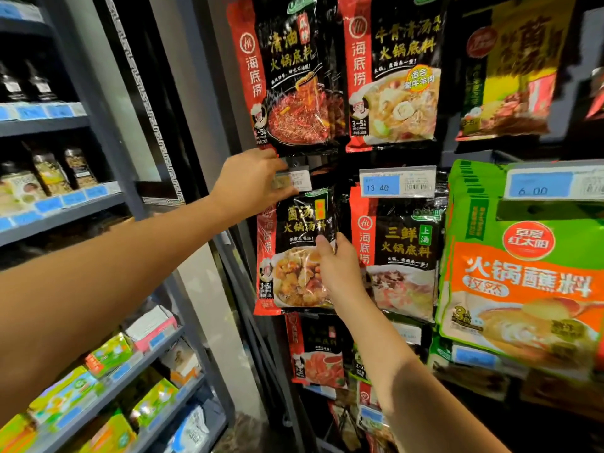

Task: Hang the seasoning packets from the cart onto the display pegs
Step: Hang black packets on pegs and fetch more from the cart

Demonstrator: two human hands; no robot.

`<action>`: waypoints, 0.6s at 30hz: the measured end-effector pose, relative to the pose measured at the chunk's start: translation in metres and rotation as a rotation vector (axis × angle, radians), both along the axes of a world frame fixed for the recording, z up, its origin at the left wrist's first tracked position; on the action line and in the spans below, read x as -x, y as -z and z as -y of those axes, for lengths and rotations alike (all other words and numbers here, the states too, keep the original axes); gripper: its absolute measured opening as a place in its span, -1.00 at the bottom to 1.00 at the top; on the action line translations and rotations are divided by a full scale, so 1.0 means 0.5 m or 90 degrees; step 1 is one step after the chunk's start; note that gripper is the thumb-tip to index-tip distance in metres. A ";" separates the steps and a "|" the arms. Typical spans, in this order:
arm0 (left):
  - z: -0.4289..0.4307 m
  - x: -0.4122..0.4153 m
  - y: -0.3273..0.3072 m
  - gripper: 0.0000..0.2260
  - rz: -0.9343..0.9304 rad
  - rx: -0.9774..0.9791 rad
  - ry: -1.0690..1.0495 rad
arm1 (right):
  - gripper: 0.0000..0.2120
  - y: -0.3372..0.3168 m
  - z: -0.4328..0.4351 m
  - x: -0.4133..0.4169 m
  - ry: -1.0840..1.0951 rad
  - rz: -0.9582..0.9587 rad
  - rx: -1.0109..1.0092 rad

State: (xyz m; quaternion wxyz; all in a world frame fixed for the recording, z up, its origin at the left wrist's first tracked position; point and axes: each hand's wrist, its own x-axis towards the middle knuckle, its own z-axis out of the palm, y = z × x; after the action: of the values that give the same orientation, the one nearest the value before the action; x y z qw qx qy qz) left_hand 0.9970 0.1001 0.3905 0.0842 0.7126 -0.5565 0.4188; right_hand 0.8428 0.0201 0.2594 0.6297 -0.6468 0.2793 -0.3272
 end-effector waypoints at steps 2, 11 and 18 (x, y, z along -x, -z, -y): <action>-0.003 0.004 -0.004 -0.61 0.051 -0.025 0.002 | -0.42 0.003 -0.002 -0.012 0.029 -0.017 -0.006; -0.007 -0.010 -0.031 -0.64 0.174 -0.094 0.033 | -0.42 0.031 -0.006 -0.004 0.031 -0.068 0.038; -0.002 -0.016 -0.048 -0.50 0.108 -0.053 0.015 | -0.41 0.060 -0.006 0.003 0.012 -0.072 0.091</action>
State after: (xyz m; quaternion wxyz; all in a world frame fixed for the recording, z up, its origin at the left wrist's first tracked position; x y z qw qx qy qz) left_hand 1.0049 0.1011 0.4144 0.0120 0.6709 -0.5872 0.4527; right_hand 0.8415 0.0234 0.2296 0.5622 -0.7049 0.2960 -0.3152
